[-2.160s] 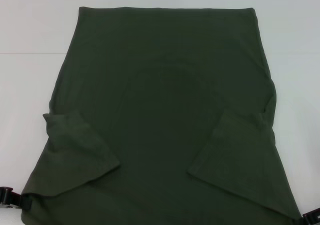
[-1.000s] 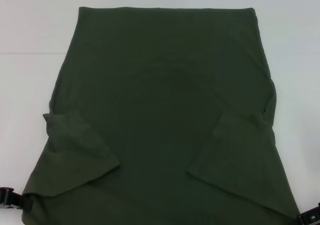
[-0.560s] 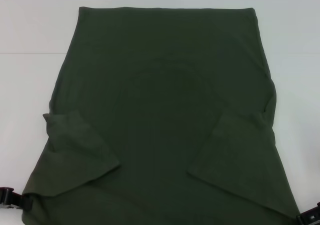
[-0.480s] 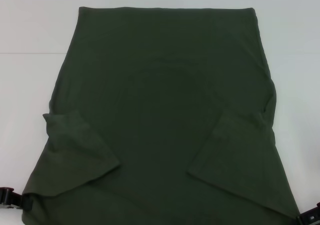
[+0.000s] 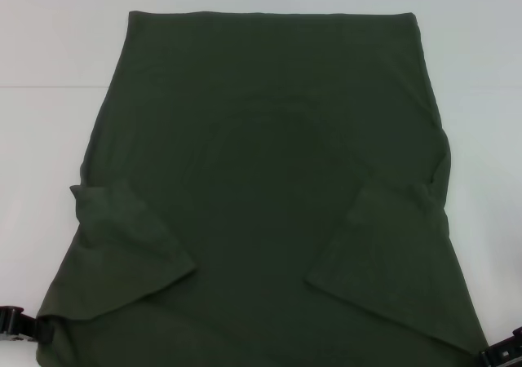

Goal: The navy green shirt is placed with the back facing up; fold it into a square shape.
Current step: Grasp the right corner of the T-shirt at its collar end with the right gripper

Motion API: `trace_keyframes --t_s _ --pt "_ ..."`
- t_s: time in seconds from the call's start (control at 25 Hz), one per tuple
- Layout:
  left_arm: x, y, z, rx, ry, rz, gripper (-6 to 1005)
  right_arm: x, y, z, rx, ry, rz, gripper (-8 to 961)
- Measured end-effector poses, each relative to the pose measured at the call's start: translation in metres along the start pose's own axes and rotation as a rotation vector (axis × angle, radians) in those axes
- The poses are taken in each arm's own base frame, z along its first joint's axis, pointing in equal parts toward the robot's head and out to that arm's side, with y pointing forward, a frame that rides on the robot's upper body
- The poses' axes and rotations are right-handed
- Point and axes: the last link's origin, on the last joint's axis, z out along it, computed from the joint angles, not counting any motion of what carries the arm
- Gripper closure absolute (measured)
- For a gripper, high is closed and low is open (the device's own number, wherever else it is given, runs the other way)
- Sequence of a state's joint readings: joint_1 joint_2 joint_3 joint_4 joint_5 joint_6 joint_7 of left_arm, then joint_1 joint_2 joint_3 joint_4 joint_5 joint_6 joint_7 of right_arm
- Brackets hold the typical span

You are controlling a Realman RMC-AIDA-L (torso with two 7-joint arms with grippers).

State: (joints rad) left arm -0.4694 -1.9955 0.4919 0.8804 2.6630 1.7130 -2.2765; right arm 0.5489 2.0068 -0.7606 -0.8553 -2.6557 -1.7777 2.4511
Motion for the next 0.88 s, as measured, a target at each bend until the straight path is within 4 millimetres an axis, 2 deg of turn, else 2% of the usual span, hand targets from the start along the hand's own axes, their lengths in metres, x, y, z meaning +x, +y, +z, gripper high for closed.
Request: trace_keyframes --t_s 0.52,0.88 --pt "0.0 -0.001 0.0 0.002 0.002 0.0 1001 -0.006 0.005 0.007 0.003 0.023 -0.021 159" --pt "0.0 0.0 0.0 0.0 0.002 0.001 1001 -0.012 0.017 0.011 -0.046 0.034 -0.055 157"
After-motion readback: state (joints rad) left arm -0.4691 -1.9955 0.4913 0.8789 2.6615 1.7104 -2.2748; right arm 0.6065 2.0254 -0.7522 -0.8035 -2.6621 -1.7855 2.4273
